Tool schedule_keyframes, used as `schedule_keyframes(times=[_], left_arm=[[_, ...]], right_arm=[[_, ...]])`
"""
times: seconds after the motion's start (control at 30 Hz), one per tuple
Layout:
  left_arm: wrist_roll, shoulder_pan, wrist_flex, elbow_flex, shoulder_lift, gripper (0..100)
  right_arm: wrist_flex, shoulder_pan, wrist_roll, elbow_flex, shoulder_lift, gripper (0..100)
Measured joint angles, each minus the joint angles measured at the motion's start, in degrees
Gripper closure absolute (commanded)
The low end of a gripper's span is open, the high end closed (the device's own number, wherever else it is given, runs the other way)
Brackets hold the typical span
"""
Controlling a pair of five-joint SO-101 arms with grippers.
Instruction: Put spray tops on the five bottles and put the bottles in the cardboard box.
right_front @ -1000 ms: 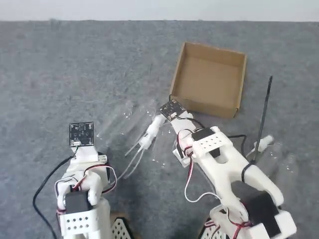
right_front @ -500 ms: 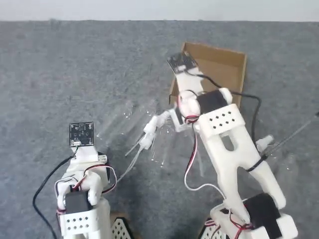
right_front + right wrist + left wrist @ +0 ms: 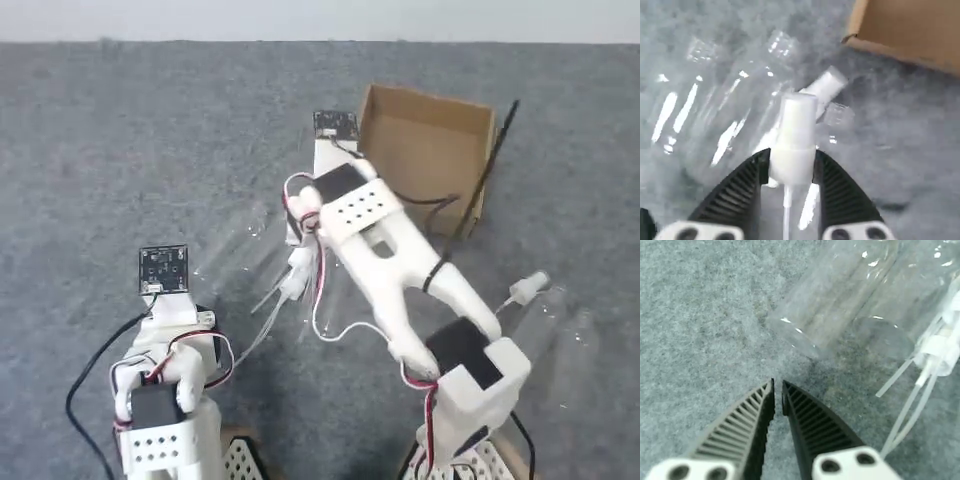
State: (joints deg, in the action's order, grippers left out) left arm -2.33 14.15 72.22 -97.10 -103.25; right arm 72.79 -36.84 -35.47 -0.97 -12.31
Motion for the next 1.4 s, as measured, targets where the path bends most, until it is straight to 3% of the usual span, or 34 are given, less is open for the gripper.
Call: schedule_keyframes(times=[0.13, 0.43, 0.57, 0.73, 0.93, 1.13, 1.23, 1.4], left_arm=[[0.0, 0.0, 0.0, 0.0, 0.0, 98], [0.0, 0.0, 0.0, 0.0, 0.0, 98], [0.0, 0.0, 0.0, 0.0, 0.0, 98], [0.0, 0.0, 0.0, 0.0, 0.0, 98], [0.0, 0.0, 0.0, 0.0, 0.0, 98], [0.0, 0.0, 0.0, 0.0, 0.0, 98], [0.0, 0.0, 0.0, 0.0, 0.0, 98], [3.3, 0.0, 0.0, 0.0, 0.0, 98]], right_arm=[[-0.3, -2.9, -4.6, 0.0, 0.0, 79.4], [1.9, -3.1, -5.2, -0.5, 0.0, 81.8], [9.1, 0.2, 1.2, -5.2, 1.0, 89.8], [17.7, 5.3, 18.9, -8.3, 7.3, 93.8], [26.9, 17.6, 41.4, -8.4, 16.7, 93.9], [27.3, 38.5, 50.5, -2.7, 24.4, 93.0], [25.1, 48.7, 55.2, 4.9, 27.4, 87.2], [16.4, 58.4, 58.5, 18.4, 30.8, 83.6]])
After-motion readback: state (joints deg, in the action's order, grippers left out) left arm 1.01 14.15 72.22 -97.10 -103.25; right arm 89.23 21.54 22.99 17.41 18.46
